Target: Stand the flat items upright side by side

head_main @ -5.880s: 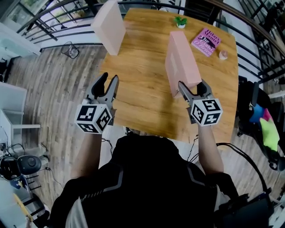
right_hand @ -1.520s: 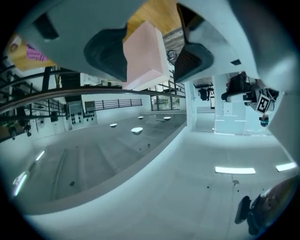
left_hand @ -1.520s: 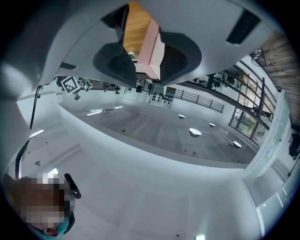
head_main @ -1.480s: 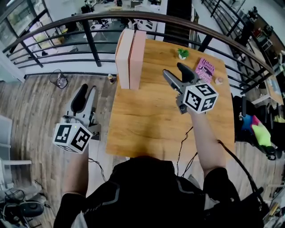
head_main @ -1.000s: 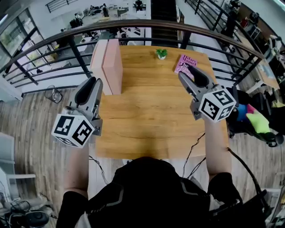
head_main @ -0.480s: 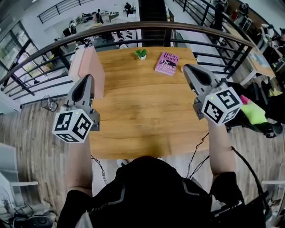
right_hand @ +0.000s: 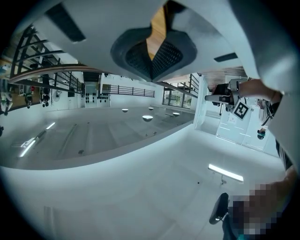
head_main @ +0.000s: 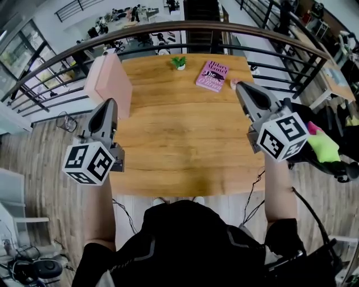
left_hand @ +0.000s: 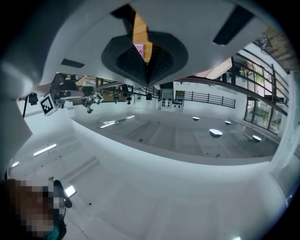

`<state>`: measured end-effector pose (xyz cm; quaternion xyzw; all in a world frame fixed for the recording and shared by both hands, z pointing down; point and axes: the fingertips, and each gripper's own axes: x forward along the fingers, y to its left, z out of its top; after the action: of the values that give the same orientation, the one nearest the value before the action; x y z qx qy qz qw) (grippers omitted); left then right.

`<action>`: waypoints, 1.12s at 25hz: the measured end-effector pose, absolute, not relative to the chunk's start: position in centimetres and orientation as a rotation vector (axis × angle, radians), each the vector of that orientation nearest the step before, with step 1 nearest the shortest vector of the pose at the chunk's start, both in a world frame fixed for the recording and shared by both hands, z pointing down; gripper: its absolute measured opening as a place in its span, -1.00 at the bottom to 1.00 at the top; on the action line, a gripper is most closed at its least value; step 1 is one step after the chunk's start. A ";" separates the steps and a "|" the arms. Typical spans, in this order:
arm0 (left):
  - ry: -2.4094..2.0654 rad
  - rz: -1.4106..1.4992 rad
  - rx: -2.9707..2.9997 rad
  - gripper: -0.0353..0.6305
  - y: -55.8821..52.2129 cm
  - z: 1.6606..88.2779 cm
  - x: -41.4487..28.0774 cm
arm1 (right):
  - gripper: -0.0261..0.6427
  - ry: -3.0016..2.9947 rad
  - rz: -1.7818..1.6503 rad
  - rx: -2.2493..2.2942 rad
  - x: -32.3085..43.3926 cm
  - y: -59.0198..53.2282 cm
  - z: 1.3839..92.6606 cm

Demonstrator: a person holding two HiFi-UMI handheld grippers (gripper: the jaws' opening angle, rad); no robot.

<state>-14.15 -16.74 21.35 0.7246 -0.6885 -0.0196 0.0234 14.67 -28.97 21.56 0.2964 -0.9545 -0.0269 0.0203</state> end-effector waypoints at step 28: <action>-2.297 0.063 2.164 -0.81 -14.7 21.0 -19.2 | -0.90 -2.890 -0.222 1.106 10.9 -25.7 18.3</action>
<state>-19.20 -14.65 21.05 0.6855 -0.7277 0.0200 -0.0072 10.90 -25.73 18.29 0.3565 -0.9313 -0.0715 0.0195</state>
